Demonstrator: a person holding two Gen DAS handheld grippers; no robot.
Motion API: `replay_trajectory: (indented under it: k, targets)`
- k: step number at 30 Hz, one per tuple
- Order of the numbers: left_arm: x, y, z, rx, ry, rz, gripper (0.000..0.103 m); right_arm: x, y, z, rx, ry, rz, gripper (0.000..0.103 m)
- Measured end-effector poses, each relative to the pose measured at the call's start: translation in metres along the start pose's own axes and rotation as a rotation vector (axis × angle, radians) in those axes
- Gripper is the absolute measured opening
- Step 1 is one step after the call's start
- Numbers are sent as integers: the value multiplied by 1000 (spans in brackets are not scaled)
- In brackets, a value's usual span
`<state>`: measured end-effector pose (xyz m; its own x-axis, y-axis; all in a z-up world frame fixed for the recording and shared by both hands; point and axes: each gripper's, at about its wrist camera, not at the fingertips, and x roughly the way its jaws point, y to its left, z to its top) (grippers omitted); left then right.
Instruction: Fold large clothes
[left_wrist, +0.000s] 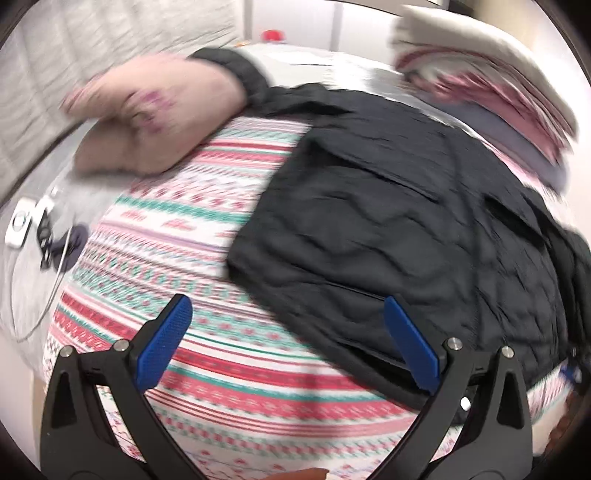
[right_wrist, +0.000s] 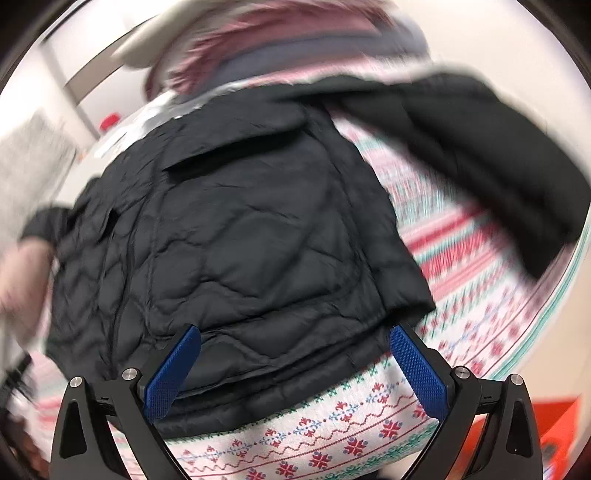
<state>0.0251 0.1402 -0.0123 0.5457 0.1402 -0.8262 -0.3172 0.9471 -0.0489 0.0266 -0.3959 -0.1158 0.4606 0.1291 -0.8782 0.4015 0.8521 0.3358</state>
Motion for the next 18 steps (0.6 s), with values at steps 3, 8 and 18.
replay_trajectory:
  k: [3,8,18]
  targets:
    - [15,24,5,-80,47,10,103,9,-35,6,179,30,94,101]
    - [44,25,5,-122,124,-41,97,18,-44,6,212,74,106,73]
    - [92,-7,-4,-96,209,-93,16,16,-47,17,174,-18,22,7]
